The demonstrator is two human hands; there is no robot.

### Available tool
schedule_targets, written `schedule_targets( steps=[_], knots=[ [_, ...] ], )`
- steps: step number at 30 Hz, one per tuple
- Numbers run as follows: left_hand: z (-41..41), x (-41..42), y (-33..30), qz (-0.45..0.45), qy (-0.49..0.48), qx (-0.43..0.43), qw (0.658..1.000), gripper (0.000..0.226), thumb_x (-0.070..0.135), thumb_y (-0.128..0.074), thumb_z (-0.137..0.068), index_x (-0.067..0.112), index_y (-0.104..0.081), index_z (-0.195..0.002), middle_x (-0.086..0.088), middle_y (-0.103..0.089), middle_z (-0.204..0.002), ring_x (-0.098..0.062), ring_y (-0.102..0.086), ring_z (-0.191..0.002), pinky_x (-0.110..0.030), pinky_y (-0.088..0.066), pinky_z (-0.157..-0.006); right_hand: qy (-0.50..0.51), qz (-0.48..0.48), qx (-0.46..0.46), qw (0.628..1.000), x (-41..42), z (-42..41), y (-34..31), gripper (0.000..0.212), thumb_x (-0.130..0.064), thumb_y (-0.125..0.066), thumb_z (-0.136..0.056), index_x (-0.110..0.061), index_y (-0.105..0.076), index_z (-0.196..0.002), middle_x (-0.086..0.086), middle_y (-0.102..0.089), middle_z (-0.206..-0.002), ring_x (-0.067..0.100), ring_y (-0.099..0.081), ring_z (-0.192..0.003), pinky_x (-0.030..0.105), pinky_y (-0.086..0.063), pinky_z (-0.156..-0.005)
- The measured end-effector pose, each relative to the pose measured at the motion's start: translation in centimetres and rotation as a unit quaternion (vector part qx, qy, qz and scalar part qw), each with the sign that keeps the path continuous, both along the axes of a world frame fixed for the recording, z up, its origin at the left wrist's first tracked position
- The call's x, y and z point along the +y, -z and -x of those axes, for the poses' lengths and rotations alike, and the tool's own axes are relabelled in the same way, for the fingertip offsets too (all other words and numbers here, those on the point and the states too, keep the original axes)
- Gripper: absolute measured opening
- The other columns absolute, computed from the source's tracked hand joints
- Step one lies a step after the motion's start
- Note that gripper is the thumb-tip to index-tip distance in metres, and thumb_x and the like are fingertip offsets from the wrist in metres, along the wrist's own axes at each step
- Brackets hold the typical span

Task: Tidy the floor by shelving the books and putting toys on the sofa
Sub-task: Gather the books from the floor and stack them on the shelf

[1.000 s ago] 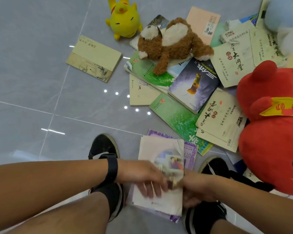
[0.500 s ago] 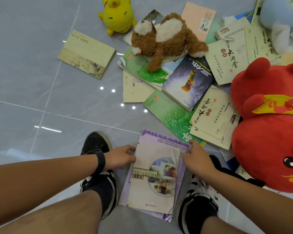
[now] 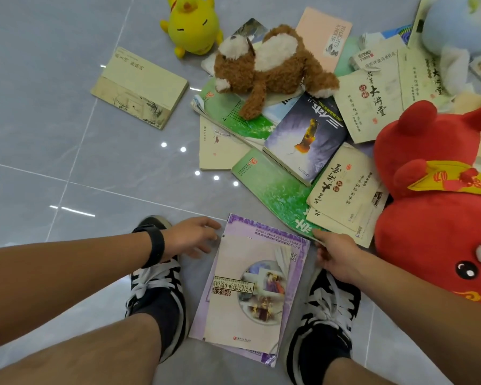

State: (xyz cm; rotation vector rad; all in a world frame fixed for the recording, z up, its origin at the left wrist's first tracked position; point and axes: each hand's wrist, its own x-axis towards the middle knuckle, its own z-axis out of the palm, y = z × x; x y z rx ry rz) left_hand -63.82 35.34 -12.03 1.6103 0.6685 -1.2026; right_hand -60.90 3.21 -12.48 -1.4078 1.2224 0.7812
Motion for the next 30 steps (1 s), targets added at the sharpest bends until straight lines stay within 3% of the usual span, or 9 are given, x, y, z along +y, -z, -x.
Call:
schedule_targets(
  steps=[3,7,12,15,19,21,24,27,30],
  knots=[
    [-0.3,0.0,-0.2,0.004,-0.003,-0.004,1.0,0.027,0.026,-0.063,-0.094,0.029,-0.062,-0.121,-0.004,-0.069,-0.114,-0.021,-0.069,-0.098,-0.03,-0.054,-0.074,0.072,-0.051,0.002,0.996,0.8,-0.4,-0.4,0.012,-0.007,-0.045,-0.105,-0.009,-0.052,-0.095,0.004,-0.048,-0.068,0.011,-0.04,-0.055,0.017,-0.037,-0.033],
    [-0.2,0.5,-0.5,0.021,-0.08,-0.003,0.997,0.026,0.026,-0.058,-0.098,0.024,-0.062,-0.123,-0.007,-0.068,-0.117,-0.023,-0.069,-0.094,-0.032,-0.055,-0.074,0.139,-0.184,-0.003,0.973,0.6,0.3,-2.1,0.018,-0.008,-0.035,-0.107,-0.015,-0.038,-0.091,-0.001,-0.038,-0.062,0.007,-0.026,-0.04,0.018,-0.021,-0.032],
    [-1.6,2.1,-1.1,0.071,-0.28,-0.003,0.957,0.043,0.046,-0.041,-0.103,0.018,-0.057,-0.131,-0.012,-0.066,-0.122,-0.029,-0.067,-0.091,-0.038,-0.054,-0.076,0.114,-0.235,-0.008,0.965,-2.0,2.1,-3.6,0.02,-0.011,-0.044,-0.103,-0.019,-0.036,-0.087,-0.004,-0.031,-0.058,0.005,-0.023,-0.038,0.018,-0.017,-0.033],
    [-2.7,2.7,-1.3,0.095,-0.296,0.005,0.95,0.049,0.055,-0.037,-0.102,0.022,-0.056,-0.132,-0.011,-0.07,-0.121,-0.032,-0.071,-0.095,-0.039,-0.055,-0.076,0.042,-0.25,0.001,0.967,-3.4,3.2,-4.4,0.008,-0.012,-0.049,-0.099,-0.02,-0.048,-0.096,-0.004,-0.028,-0.059,0.005,-0.02,-0.04,0.017,-0.016,-0.034],
    [-2.9,2.2,-1.6,0.078,-0.231,0.017,0.97,0.046,0.05,-0.052,-0.097,0.017,-0.061,-0.128,-0.012,-0.069,-0.121,-0.032,-0.067,-0.107,-0.041,-0.055,-0.089,-0.163,-0.262,0.041,0.95,-3.4,4.0,-5.1,0.024,-0.014,-0.051,-0.102,-0.023,-0.054,-0.125,-0.003,-0.025,-0.062,0.007,-0.013,-0.049,0.017,-0.014,-0.038],
    [-2.3,2.5,-0.9,0.027,-0.212,-0.007,0.977,0.041,0.038,-0.063,-0.093,0.013,-0.061,-0.126,-0.015,-0.067,-0.124,-0.029,-0.068,-0.103,-0.042,-0.057,-0.084,-0.258,-0.242,0.032,0.935,-3.1,3.2,-4.6,0.028,-0.016,-0.049,-0.105,-0.027,-0.052,-0.131,-0.004,-0.027,-0.06,0.008,-0.014,-0.051,0.018,-0.016,-0.04],
    [-1.2,2.9,-0.8,-0.037,-0.185,-0.06,0.98,0.019,0.023,-0.064,-0.095,0.017,-0.067,-0.113,-0.01,-0.07,-0.113,-0.027,-0.068,-0.095,-0.037,-0.057,-0.076,-0.389,-0.172,-0.011,0.905,-3.3,1.3,-3.5,0.028,-0.014,-0.048,-0.106,-0.031,-0.053,-0.128,-0.005,-0.032,-0.06,0.01,-0.022,-0.051,0.022,-0.019,-0.045],
    [-0.8,3.2,-1.8,-0.019,-0.004,-0.039,0.999,0.015,0.03,-0.066,-0.095,0.023,-0.07,-0.107,-0.01,-0.074,-0.099,-0.025,-0.072,-0.083,-0.035,-0.058,-0.071,-0.458,-0.138,-0.031,0.878,-3.5,0.1,-3.3,0.027,-0.013,-0.049,-0.106,-0.033,-0.057,-0.123,-0.004,-0.032,-0.06,0.01,-0.026,-0.051,0.025,-0.02,-0.049],
    [-0.5,2.3,-2.7,0.033,0.169,0.031,0.985,0.029,0.043,-0.071,-0.091,0.034,-0.065,-0.117,-0.004,-0.076,-0.102,-0.02,-0.074,-0.081,-0.031,-0.059,-0.067,-0.418,-0.142,-0.045,0.896,-2.8,0.2,-3.4,0.022,-0.017,-0.047,-0.107,-0.031,-0.061,-0.119,-0.006,-0.026,-0.06,0.01,-0.022,-0.051,0.025,-0.017,-0.049]
  ],
)
